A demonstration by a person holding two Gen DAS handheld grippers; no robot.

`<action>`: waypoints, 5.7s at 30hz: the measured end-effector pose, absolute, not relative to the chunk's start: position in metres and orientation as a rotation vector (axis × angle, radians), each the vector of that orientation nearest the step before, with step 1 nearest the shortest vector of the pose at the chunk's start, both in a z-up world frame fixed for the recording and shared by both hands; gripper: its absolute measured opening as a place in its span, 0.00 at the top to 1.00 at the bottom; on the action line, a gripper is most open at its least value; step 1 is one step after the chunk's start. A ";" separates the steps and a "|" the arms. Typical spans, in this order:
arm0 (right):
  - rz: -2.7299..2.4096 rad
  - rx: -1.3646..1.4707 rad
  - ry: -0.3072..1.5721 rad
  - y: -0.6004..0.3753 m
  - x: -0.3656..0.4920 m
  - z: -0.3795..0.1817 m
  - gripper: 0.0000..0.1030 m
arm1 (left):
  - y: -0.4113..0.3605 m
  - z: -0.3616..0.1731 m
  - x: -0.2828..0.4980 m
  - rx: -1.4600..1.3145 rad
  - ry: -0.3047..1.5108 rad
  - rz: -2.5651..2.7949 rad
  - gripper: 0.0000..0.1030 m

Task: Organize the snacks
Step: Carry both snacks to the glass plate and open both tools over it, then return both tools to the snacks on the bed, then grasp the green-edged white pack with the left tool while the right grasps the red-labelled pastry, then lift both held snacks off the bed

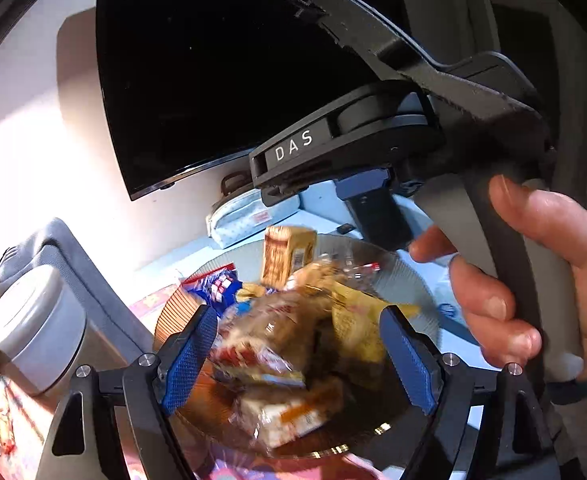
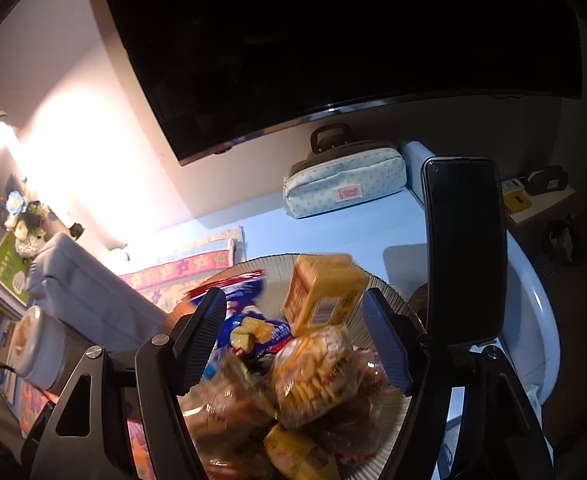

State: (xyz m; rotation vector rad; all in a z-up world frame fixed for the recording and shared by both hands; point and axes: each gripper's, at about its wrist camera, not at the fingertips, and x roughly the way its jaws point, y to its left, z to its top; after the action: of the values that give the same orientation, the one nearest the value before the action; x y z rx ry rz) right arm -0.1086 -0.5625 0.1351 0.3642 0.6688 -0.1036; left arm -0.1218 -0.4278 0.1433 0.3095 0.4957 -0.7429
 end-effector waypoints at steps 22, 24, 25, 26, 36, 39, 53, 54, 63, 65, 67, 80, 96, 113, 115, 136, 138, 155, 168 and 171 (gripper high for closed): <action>0.037 0.300 0.617 -0.474 -0.215 0.157 0.30 | -0.237 0.191 -0.143 0.077 0.494 -0.665 0.21; 0.060 0.256 0.634 -0.455 -0.222 0.145 0.23 | -0.209 0.183 -0.137 0.053 0.521 -0.619 0.21; 0.074 0.233 0.651 -0.443 -0.225 0.137 0.23 | -0.196 0.178 -0.133 0.045 0.534 -0.597 0.21; 0.096 0.211 0.674 -0.430 -0.227 0.129 0.23 | -0.182 0.174 -0.130 0.036 0.550 -0.569 0.21; 0.349 0.067 0.885 -0.294 -0.185 0.064 0.23 | -0.036 0.125 -0.098 -0.116 0.657 -0.310 0.21; 0.404 0.032 0.930 -0.255 -0.157 0.052 0.23 | 0.001 0.108 -0.086 -0.144 0.674 -0.251 0.21; 0.504 0.044 1.017 -0.153 -0.051 0.026 0.23 | 0.097 0.065 0.028 -0.237 0.801 -0.208 0.21; 0.508 0.036 1.015 -0.146 -0.044 0.026 0.23 | 0.101 0.064 0.039 -0.255 0.803 -0.212 0.21; 0.498 -0.018 0.879 -0.097 0.013 0.037 0.23 | 0.124 0.023 0.125 -0.428 0.895 -0.223 0.10; 0.492 -0.023 0.862 -0.087 0.026 0.034 0.23 | 0.125 0.008 0.133 -0.471 0.908 -0.248 0.10; 0.492 -0.021 0.852 -0.074 0.039 0.029 0.23 | 0.125 0.003 0.134 -0.488 0.893 -0.264 0.10; 0.432 -0.008 0.848 -0.022 0.084 0.012 0.23 | 0.134 0.006 0.126 -0.508 0.840 -0.225 0.49; 0.335 -0.035 0.856 -0.010 0.098 0.006 0.48 | 0.147 0.006 0.121 -0.496 0.824 -0.180 0.49; 0.354 0.045 0.860 -0.085 0.028 0.006 0.48 | 0.130 0.009 0.121 -0.393 0.813 -0.223 0.49; 0.327 0.057 0.840 -0.098 0.014 0.008 0.48 | 0.128 0.010 0.120 -0.375 0.809 -0.228 0.49; 0.163 0.246 0.778 -0.208 -0.064 0.010 0.48 | 0.090 0.022 0.083 -0.279 0.791 -0.253 0.49; 0.175 0.261 0.786 -0.209 -0.062 0.009 0.48 | 0.077 0.020 0.072 -0.259 0.821 -0.260 0.49; 0.290 0.477 0.826 -0.239 -0.062 -0.002 0.40 | 0.030 0.020 0.006 -0.303 0.745 -0.319 0.49; 0.230 0.333 0.840 -0.217 -0.059 0.000 0.33 | 0.027 0.023 0.002 -0.293 0.713 -0.338 0.49; 0.177 0.225 0.850 -0.201 -0.056 -0.001 0.31 | 0.029 0.023 0.002 -0.302 0.712 -0.342 0.49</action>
State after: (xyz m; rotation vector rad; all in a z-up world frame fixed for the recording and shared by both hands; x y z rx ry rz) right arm -0.0559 -0.2008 -0.0007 0.2246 0.8498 0.1773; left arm 0.0019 0.0286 0.0233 -0.3024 0.7118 -0.3423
